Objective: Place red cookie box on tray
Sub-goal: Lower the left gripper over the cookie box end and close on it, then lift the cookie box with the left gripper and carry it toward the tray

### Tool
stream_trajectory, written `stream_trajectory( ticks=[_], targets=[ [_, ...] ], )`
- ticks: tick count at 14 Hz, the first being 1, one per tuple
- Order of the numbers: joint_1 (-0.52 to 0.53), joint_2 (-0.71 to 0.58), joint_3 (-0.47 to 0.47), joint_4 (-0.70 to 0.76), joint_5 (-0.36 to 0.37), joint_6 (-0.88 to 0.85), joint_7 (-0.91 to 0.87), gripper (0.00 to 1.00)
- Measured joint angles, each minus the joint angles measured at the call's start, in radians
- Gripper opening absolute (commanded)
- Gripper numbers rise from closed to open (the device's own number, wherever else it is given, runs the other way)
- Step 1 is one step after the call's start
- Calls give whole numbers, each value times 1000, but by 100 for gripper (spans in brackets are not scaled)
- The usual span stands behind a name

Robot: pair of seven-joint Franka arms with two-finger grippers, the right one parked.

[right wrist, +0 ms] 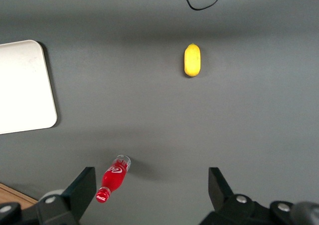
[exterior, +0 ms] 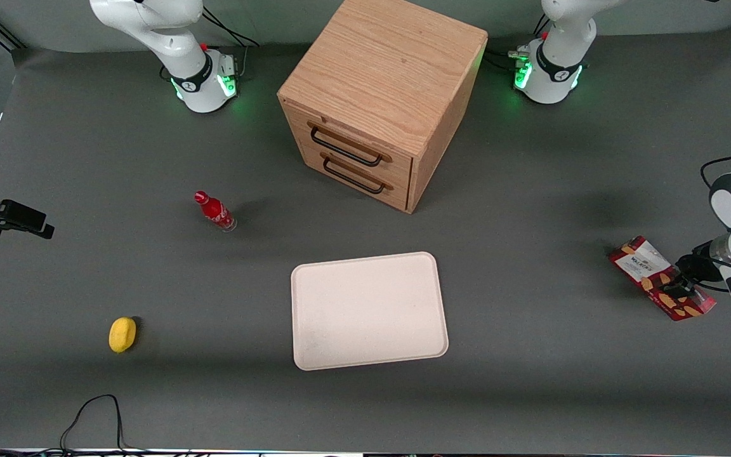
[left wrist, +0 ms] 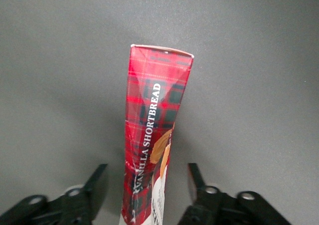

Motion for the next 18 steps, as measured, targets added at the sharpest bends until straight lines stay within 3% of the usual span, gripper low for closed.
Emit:
stream_trajectory(
  ticks=[10,18],
  targets=[
    [-1,-5,-1,56,3,-53,13,0],
    [5,-104,3,587,4,-749,26,0]
  ],
)
